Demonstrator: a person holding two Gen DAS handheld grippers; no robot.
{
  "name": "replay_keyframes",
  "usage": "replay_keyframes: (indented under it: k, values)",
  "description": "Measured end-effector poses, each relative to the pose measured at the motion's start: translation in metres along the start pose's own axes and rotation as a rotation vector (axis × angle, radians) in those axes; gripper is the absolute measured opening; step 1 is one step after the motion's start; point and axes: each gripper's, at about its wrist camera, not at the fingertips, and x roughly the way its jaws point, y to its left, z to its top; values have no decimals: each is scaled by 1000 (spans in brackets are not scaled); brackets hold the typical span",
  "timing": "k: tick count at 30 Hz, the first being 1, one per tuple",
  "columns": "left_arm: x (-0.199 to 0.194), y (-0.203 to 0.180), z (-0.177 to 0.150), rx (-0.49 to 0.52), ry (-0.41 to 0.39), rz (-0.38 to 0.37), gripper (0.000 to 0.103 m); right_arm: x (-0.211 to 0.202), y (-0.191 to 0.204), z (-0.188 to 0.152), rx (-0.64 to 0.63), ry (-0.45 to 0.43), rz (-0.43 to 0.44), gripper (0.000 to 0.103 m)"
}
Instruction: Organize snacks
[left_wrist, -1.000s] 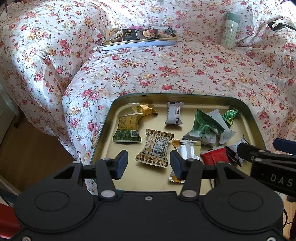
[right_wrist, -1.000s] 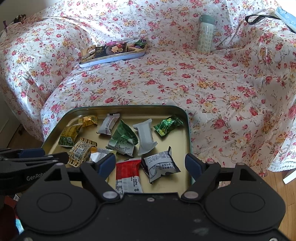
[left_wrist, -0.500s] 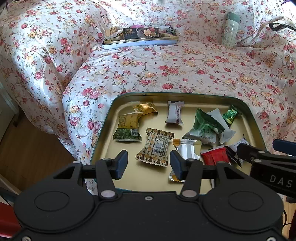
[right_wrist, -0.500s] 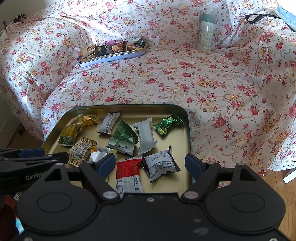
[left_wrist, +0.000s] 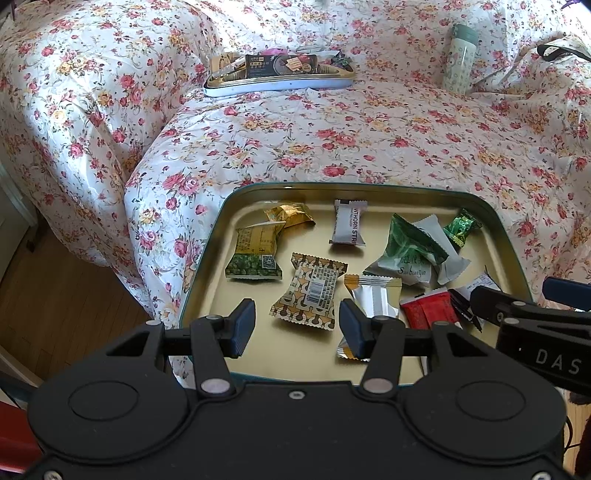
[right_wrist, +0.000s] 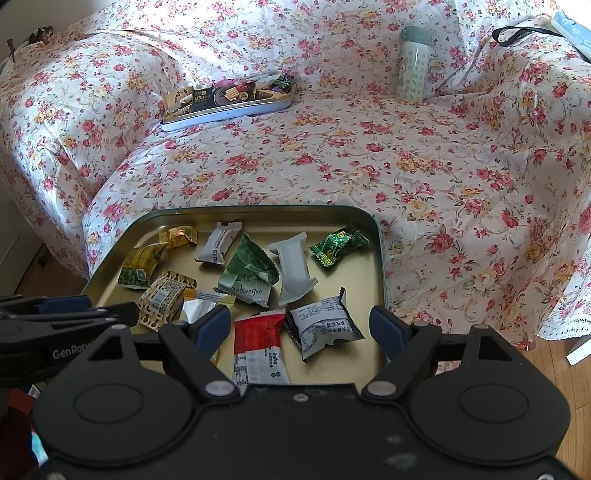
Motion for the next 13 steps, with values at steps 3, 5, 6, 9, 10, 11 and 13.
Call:
replay_keyframes:
  k: [3,5,6,9,10,11,13]
  values:
    - [0,0,0,1,0,0,57,0,0,0,0,0,0,86]
    - [0,0,0,2,-1,1,57,0,0,0,0,0,0,86]
    - [0,0,0,2,-1,1,57,0,0,0,0,0,0,86]
    - [0,0,0,0,0,1,57,0,0,0,0,1,0,86]
    - [0,0,0,0,1,0,58,0,0,0,0,0,0,86]
    - [0,0,0,-1,1,0,58,0,0,0,1,0,0,86]
    - [0,0,-1,-1,1,0,58,0,0,0,0,0,0,86]
